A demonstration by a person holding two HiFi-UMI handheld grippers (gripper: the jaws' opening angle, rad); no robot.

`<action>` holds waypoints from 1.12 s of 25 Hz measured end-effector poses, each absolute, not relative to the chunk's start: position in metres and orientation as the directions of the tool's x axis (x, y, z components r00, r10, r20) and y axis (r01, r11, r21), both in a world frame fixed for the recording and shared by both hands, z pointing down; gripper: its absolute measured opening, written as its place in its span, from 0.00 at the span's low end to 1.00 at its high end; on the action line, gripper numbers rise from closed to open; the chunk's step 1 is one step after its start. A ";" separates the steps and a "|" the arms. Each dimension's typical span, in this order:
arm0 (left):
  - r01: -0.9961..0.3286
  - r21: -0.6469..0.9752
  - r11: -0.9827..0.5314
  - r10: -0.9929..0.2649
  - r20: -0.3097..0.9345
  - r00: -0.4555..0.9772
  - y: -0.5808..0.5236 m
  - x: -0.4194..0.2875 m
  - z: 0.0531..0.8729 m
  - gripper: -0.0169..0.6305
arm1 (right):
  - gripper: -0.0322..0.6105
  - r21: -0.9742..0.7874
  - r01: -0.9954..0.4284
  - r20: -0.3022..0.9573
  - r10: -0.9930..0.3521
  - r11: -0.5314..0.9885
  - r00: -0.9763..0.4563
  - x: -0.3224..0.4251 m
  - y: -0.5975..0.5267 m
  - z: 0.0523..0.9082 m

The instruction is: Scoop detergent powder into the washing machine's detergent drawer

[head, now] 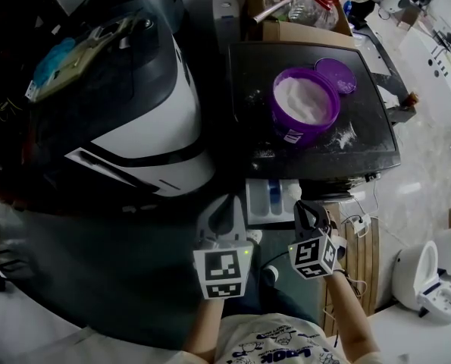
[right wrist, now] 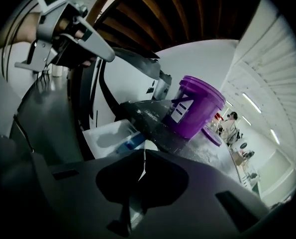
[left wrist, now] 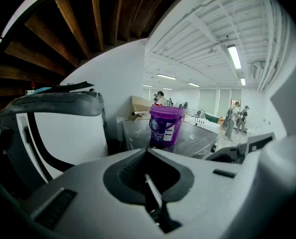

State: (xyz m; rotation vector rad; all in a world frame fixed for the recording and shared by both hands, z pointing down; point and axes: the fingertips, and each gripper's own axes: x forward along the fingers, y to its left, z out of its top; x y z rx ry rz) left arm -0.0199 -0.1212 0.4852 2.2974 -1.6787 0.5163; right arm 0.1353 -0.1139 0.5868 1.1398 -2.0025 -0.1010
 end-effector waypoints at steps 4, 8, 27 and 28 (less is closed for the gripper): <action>-0.952 -0.007 -0.305 -0.863 0.424 0.274 -0.122 -0.020 0.487 0.03 | 0.08 0.553 -0.559 0.610 -0.757 0.618 -0.234 0.131 -0.114 0.592; -0.952 -0.005 -0.306 -0.861 0.428 0.274 -0.122 -0.020 0.488 0.03 | 0.08 0.634 -0.454 0.608 -0.766 0.626 -0.209 0.129 -0.112 0.596; -0.955 -0.002 -0.296 -0.861 0.434 0.266 -0.122 -0.023 0.493 0.03 | 0.08 0.751 -0.273 0.578 -0.798 0.601 -0.169 0.128 -0.108 0.606; -0.956 -0.002 -0.295 -0.861 0.433 0.265 -0.122 -0.024 0.493 0.03 | 0.08 0.751 -0.273 0.577 -0.798 0.601 -0.171 0.128 -0.108 0.606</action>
